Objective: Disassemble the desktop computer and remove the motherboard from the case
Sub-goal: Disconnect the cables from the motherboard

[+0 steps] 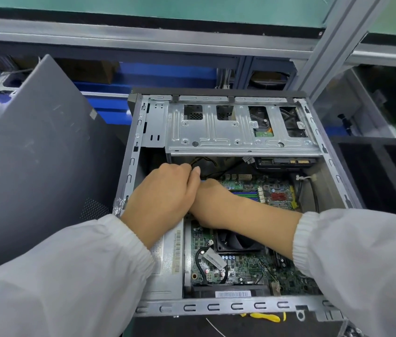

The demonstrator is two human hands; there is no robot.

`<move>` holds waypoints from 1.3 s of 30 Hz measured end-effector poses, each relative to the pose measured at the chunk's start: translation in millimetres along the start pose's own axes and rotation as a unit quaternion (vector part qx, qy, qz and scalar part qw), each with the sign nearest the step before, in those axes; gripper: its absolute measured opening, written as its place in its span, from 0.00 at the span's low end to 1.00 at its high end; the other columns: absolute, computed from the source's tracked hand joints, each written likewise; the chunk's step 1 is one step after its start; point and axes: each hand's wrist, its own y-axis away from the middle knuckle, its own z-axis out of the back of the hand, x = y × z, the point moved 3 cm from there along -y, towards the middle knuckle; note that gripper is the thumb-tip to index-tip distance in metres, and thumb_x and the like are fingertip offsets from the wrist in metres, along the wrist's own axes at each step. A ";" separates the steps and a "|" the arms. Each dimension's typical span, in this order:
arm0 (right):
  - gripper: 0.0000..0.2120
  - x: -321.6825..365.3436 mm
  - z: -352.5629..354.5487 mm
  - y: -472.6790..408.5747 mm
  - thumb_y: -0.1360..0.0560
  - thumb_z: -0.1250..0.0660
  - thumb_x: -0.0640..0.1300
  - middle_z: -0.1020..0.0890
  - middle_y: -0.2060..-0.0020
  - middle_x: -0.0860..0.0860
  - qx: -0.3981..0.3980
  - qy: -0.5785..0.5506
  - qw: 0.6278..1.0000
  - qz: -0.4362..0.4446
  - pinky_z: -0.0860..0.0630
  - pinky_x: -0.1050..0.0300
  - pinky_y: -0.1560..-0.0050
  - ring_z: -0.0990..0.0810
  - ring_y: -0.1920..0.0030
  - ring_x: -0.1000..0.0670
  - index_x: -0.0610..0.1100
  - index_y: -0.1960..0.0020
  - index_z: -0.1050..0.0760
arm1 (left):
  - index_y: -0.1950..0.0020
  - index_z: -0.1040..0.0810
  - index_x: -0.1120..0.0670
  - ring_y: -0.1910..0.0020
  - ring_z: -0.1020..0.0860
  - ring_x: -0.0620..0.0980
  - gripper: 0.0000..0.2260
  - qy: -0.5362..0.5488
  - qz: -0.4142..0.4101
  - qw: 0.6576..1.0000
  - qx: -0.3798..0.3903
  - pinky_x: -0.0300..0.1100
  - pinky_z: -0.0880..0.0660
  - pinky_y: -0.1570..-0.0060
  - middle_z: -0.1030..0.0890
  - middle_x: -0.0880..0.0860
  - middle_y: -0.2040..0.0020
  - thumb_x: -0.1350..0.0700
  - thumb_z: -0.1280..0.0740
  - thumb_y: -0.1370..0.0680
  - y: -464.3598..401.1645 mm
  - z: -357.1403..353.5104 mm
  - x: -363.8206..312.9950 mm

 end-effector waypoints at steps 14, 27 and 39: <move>0.12 2.4 -3.0 4.1 0.27 0.40 0.34 0.36 0.72 0.49 -0.031 -0.010 0.999 -0.038 0.48 0.59 0.72 0.37 0.72 0.48 0.44 0.66 0.39 | 0.67 0.34 0.51 0.70 0.29 0.49 0.18 -0.001 0.001 1.000 0.010 0.46 0.31 0.65 0.29 0.49 0.70 0.48 0.49 0.18 1.2 1.3 -0.2; 0.10 -66.6 -31.1 36.6 0.25 0.35 0.48 0.20 0.55 0.48 -0.057 -0.377 0.886 -0.263 0.25 0.57 0.53 0.21 0.52 0.46 0.45 0.49 0.20 | 0.65 0.37 0.48 0.66 0.31 0.44 0.17 0.102 0.004 0.994 -0.049 0.39 0.36 0.66 0.31 0.47 0.66 0.47 0.51 0.17 1.9 6.0 1.1; 0.24 -64.2 -37.2 16.3 0.18 0.47 0.49 0.42 0.25 0.43 0.010 -0.381 0.903 -0.200 0.44 0.57 0.30 0.43 0.26 0.45 0.44 0.24 0.44 | 0.58 0.26 0.60 0.63 0.24 0.51 0.36 0.230 0.034 0.970 -0.074 0.51 0.26 0.57 0.22 0.56 0.63 0.31 0.57 0.24 3.4 11.3 1.7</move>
